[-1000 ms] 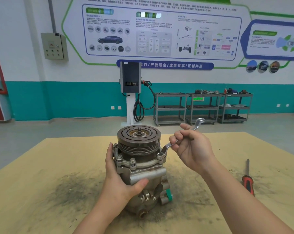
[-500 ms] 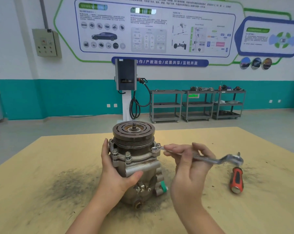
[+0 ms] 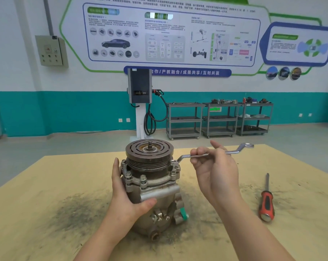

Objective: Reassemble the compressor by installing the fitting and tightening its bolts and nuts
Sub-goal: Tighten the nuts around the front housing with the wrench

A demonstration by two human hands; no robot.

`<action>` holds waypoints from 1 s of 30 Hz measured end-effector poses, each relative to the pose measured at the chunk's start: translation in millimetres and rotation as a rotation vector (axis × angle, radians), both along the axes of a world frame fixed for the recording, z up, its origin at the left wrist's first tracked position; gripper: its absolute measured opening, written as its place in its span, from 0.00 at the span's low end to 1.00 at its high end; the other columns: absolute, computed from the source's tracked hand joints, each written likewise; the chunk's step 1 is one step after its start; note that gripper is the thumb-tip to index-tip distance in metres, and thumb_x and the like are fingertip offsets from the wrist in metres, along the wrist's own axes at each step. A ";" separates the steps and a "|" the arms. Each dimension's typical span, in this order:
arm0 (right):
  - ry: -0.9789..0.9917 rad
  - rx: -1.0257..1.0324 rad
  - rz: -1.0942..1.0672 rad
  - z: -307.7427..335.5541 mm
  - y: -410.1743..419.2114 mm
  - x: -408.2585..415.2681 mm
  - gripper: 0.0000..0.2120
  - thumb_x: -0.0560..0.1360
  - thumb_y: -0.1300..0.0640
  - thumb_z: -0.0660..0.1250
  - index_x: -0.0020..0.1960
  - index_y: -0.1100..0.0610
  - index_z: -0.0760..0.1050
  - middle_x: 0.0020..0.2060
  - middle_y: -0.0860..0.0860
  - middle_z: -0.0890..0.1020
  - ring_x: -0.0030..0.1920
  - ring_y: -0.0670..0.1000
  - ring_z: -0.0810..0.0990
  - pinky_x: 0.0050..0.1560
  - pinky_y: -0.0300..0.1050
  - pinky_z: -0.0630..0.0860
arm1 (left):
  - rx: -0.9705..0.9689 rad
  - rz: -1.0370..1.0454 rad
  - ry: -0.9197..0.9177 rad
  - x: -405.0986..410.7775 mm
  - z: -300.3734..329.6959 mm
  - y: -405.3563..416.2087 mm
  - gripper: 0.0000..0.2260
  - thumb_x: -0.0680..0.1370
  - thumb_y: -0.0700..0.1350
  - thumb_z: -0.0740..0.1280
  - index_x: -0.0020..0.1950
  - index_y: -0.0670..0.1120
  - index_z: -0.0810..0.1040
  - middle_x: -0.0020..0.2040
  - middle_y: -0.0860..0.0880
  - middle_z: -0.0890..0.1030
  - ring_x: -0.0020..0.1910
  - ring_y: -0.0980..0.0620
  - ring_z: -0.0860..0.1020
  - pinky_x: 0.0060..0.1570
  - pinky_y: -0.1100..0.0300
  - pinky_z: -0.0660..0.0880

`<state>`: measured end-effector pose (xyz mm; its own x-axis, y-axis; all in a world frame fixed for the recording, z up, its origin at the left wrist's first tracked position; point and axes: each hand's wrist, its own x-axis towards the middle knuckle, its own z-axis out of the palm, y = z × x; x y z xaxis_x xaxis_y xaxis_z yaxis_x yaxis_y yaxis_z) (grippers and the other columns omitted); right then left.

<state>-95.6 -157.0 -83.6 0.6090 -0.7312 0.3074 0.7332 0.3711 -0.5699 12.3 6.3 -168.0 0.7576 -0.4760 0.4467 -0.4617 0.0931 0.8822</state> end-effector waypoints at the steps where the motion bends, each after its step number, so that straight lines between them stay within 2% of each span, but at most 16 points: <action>1: 0.013 0.037 0.049 -0.3 -3.4 2.7 0.12 0.79 0.70 0.48 0.55 0.58 0.66 0.26 0.54 0.75 0.29 0.51 0.78 0.28 0.41 0.73 | 0.005 -0.005 0.003 0.9 0.3 1.1 0.55 0.56 0.62 0.80 0.62 0.84 0.40 0.58 0.87 0.57 0.66 0.71 0.65 0.67 0.63 0.59; 3: 0.045 0.058 0.120 -2.0 -10.6 5.7 0.10 0.80 0.68 0.49 0.55 0.59 0.66 0.26 0.53 0.73 0.29 0.52 0.77 0.27 0.41 0.72 | 0.016 -0.013 0.013 1.7 1.5 1.9 0.54 0.53 0.65 0.77 0.61 0.84 0.38 0.57 0.88 0.56 0.66 0.71 0.65 0.67 0.64 0.59; 7: 0.106 0.022 0.209 -2.0 -21.6 9.9 0.10 0.79 0.66 0.49 0.55 0.59 0.66 0.26 0.52 0.72 0.28 0.52 0.76 0.28 0.41 0.71 | 0.007 -0.019 0.029 3.0 2.4 2.3 0.57 0.51 0.68 0.79 0.64 0.81 0.39 0.59 0.85 0.56 0.69 0.65 0.65 0.68 0.62 0.60; 11: 0.111 -0.024 0.267 -2.7 -22.1 15.8 0.10 0.78 0.67 0.48 0.53 0.60 0.66 0.25 0.51 0.69 0.27 0.50 0.74 0.26 0.40 0.70 | 0.001 0.009 0.006 3.1 0.8 -0.8 0.54 0.59 0.56 0.79 0.65 0.78 0.40 0.65 0.75 0.57 0.71 0.61 0.64 0.67 0.64 0.58; 14: 0.114 -0.001 0.294 -2.6 -21.7 17.3 0.09 0.77 0.67 0.48 0.51 0.59 0.65 0.25 0.51 0.66 0.26 0.49 0.71 0.24 0.39 0.68 | 0.003 0.043 -0.003 2.0 0.2 -2.9 0.54 0.61 0.54 0.79 0.68 0.73 0.40 0.70 0.67 0.59 0.71 0.61 0.63 0.66 0.66 0.57; 18: 0.067 0.007 0.185 -14.2 -15.1 15.1 0.10 0.78 0.68 0.47 0.51 0.57 0.64 0.26 0.50 0.66 0.26 0.48 0.71 0.24 0.39 0.67 | 0.006 0.050 -0.014 1.7 -1.1 -3.3 0.54 0.65 0.46 0.79 0.71 0.69 0.40 0.73 0.61 0.59 0.71 0.59 0.63 0.67 0.63 0.57; 23: -0.070 -0.203 -0.097 -32.2 5.6 -1.9 0.13 0.80 0.71 0.48 0.51 0.55 0.63 0.27 0.50 0.72 0.31 0.51 0.76 0.32 0.41 0.75 | 0.020 0.054 -0.028 5.2 -4.1 -4.9 0.53 0.68 0.43 0.79 0.70 0.71 0.40 0.76 0.56 0.60 0.72 0.56 0.65 0.69 0.61 0.58; 25: -0.079 -0.357 -0.217 -44.9 21.3 -7.6 0.11 0.81 0.68 0.50 0.51 0.52 0.64 0.30 0.50 0.76 0.36 0.52 0.79 0.40 0.41 0.78 | 0.015 0.054 -0.025 4.8 -3.1 -5.3 0.53 0.68 0.43 0.79 0.70 0.71 0.41 0.75 0.55 0.61 0.71 0.56 0.65 0.68 0.61 0.58; 27: -0.101 -0.628 -0.478 -49.8 41.8 -4.5 0.14 0.78 0.67 0.53 0.51 0.48 0.67 0.36 0.51 0.79 0.41 0.52 0.80 0.47 0.39 0.77 | -0.002 0.056 -0.013 2.3 -0.9 -8.0 0.53 0.66 0.44 0.80 0.70 0.70 0.43 0.74 0.54 0.63 0.70 0.56 0.67 0.67 0.61 0.59; 29: -0.071 -1.065 -0.858 -53.9 56.5 1.8 0.14 0.69 0.68 0.69 0.43 0.48 0.77 0.34 0.49 0.80 0.40 0.47 0.80 0.44 0.31 0.74 | -0.046 0.061 0.004 -1.1 -1.1 -11.4 0.55 0.59 0.48 0.81 0.71 0.68 0.46 0.72 0.52 0.67 0.69 0.56 0.70 0.66 0.63 0.62; 30: -0.005 -1.341 -1.020 -59.5 62.0 7.3 0.10 0.64 0.64 0.76 0.38 0.50 0.79 0.32 0.48 0.80 0.40 0.45 0.79 0.41 0.31 0.74 | -0.077 0.057 0.022 -3.8 -2.0 -15.1 0.55 0.56 0.51 0.80 0.72 0.68 0.47 0.72 0.51 0.68 0.69 0.57 0.71 0.67 0.64 0.65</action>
<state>-88.4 -94.9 -143.2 0.0829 -0.0374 0.9959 0.3537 -0.9331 -0.0645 8.4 -8.8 -170.0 0.7925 -0.3967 0.4632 -0.4486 0.1354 0.8834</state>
